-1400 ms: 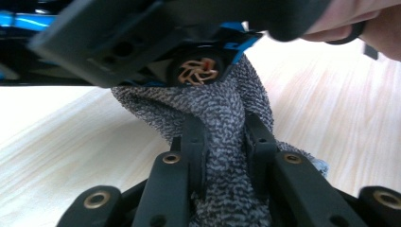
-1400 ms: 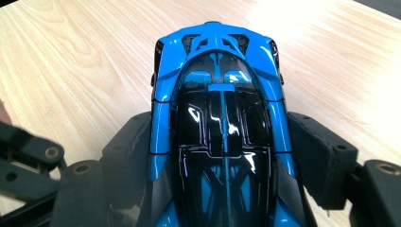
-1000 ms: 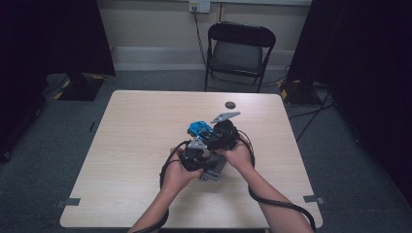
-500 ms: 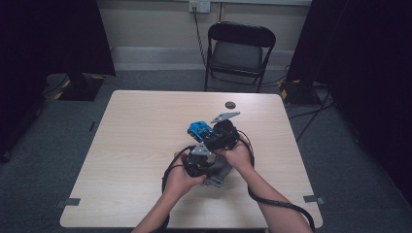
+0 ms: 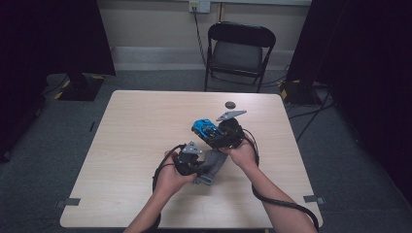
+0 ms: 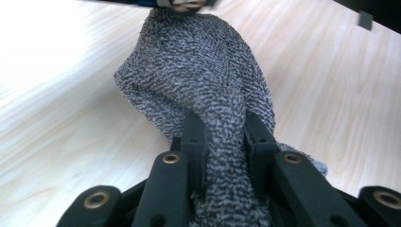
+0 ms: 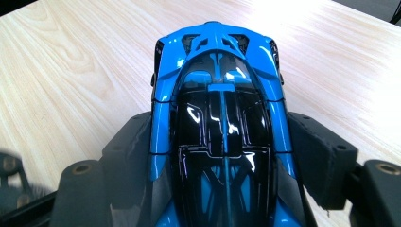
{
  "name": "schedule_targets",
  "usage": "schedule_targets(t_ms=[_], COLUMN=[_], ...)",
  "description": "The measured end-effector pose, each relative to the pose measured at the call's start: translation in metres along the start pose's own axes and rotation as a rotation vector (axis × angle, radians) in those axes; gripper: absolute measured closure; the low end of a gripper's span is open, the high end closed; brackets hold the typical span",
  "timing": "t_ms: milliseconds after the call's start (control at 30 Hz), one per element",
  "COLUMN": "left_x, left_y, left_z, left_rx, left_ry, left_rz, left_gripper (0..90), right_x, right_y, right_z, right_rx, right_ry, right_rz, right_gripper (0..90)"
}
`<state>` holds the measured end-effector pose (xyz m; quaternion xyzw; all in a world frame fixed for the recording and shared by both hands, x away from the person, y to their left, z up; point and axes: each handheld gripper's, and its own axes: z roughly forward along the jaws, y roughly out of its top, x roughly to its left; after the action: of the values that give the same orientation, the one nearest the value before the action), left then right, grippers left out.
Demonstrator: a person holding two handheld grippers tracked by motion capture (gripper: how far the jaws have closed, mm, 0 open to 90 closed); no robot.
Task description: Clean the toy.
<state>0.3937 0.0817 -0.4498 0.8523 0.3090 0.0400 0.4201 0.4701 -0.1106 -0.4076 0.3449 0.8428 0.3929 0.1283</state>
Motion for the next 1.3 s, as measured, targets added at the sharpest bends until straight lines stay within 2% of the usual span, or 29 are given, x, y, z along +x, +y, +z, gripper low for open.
schedule_targets(t_ms=[433, 500, 533, 733, 767, 867, 1100, 1300], left_x=[0.034, 0.036, 0.041, 0.052, 0.057, 0.059, 0.068, 0.071], left_y=[-0.004, -0.004, -0.005, -0.008, -0.009, -0.008, -0.002, 0.002], left_z=[-0.026, -0.028, -0.030, -0.033, -0.035, -0.037, -0.042, -0.045], left_rx=[-0.011, -0.014, -0.018, -0.018, -0.025, -0.029, -0.058, -0.073], left_ry=[0.108, 0.115, 0.124, 0.153, 0.164, 0.167, 0.208, 0.215], left_rz=[-0.073, -0.075, -0.091, -0.119, -0.135, -0.143, -0.162, -0.175], left_gripper=[74.4, 74.4, 74.4, 74.4, 74.4, 74.4, 74.5, 74.4], right_x=[-0.001, 0.000, 0.000, 0.000, 0.001, 0.003, 0.006, 0.011], right_y=[-0.007, -0.008, -0.009, -0.012, -0.012, -0.013, -0.016, -0.019], right_z=[-0.007, -0.007, -0.007, -0.007, -0.007, -0.008, -0.008, -0.008], right_rx=[-0.006, -0.003, 0.002, 0.003, 0.002, 0.001, 0.003, -0.002], right_ry=[0.002, 0.006, 0.008, 0.014, 0.019, 0.023, 0.029, 0.034], right_rz=[-0.009, -0.007, -0.009, -0.011, -0.014, -0.016, -0.029, -0.037], right_gripper=[28.0, 28.0, 28.0, 28.0, 28.0, 28.0, 28.0, 28.0])
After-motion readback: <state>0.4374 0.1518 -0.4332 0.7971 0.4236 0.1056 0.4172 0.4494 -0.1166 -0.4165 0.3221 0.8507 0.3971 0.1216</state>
